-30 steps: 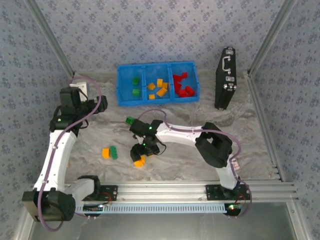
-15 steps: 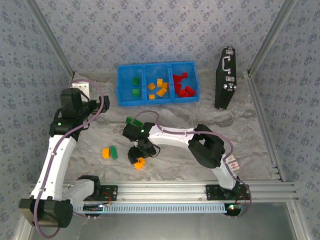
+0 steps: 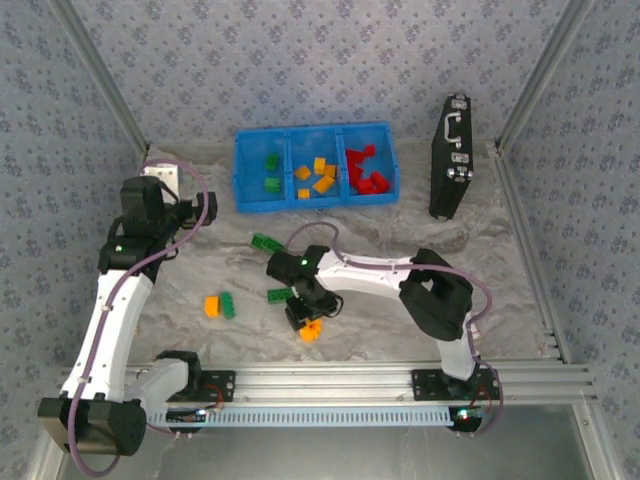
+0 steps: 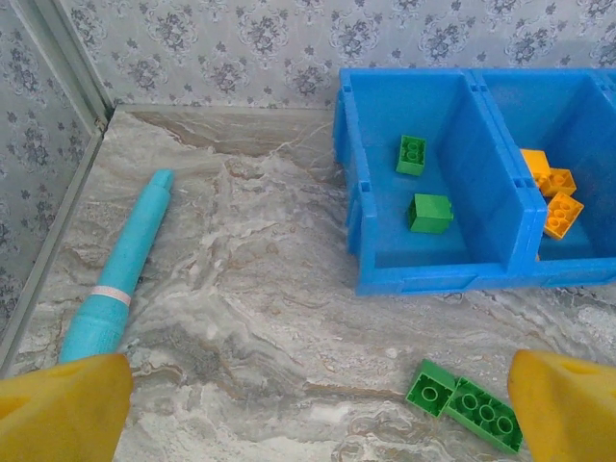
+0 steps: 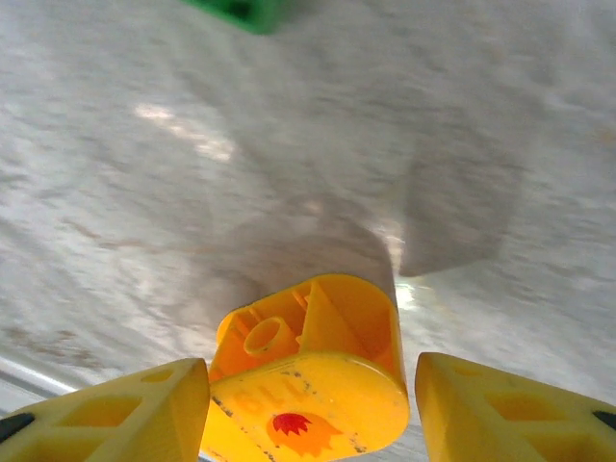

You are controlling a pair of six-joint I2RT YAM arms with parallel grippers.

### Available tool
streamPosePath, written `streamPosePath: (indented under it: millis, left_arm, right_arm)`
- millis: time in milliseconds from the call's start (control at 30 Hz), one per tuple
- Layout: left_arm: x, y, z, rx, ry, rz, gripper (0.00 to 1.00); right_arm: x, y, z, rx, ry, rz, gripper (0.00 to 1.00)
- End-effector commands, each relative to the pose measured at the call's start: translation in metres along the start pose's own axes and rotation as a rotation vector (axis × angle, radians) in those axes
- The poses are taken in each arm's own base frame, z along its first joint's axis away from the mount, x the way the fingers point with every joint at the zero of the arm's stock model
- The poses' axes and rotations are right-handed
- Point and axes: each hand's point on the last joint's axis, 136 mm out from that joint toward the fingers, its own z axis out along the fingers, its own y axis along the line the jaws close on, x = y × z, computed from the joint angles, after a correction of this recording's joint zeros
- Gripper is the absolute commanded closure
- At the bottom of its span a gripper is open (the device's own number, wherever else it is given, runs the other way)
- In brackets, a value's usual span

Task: Sort the legos into containers by color
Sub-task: Move the lego to the bottom-center of the table.

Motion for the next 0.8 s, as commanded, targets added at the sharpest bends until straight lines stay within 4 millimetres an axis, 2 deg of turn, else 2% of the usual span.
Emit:
streamPosePath:
  millis: [0, 100, 200, 300, 500, 533, 767]
  left_arm:
    - [-0.01, -0.001, -0.005, -0.002, -0.03, 0.015, 0.0]
    - [-0.011, -0.002, -0.003, 0.002, -0.027, 0.015, 0.0]
    - [-0.012, 0.0, -0.003, -0.003, -0.028, 0.017, 0.0]
    - [-0.011, 0.0, -0.003, -0.008, -0.028, 0.019, 0.0]
    - [-0.01, 0.0, -0.003, -0.004, -0.028, 0.017, 0.0]
    - [-0.01, -0.001, -0.002, -0.001, -0.027, 0.017, 0.0]
    - [-0.011, -0.001, -0.004, 0.003, -0.029, 0.014, 0.0]
  right_arm:
    - [0.013, -0.065, -0.001, 0.216, 0.042, 0.028, 0.41]
    - [0.006, -0.084, -0.012, 0.23, -0.004, 0.065, 0.43]
    - [-0.001, -0.093, -0.023, 0.214, -0.05, 0.098, 0.41]
    - [-0.01, -0.094, -0.036, 0.175, -0.123, 0.151, 0.3]
    - [-0.022, -0.081, -0.057, 0.061, -0.299, 0.196, 0.18]
    - [-0.015, -0.083, -0.049, 0.055, -0.289, 0.195, 0.15]
    - [-0.004, -0.083, -0.031, 0.085, -0.255, 0.112, 0.07]
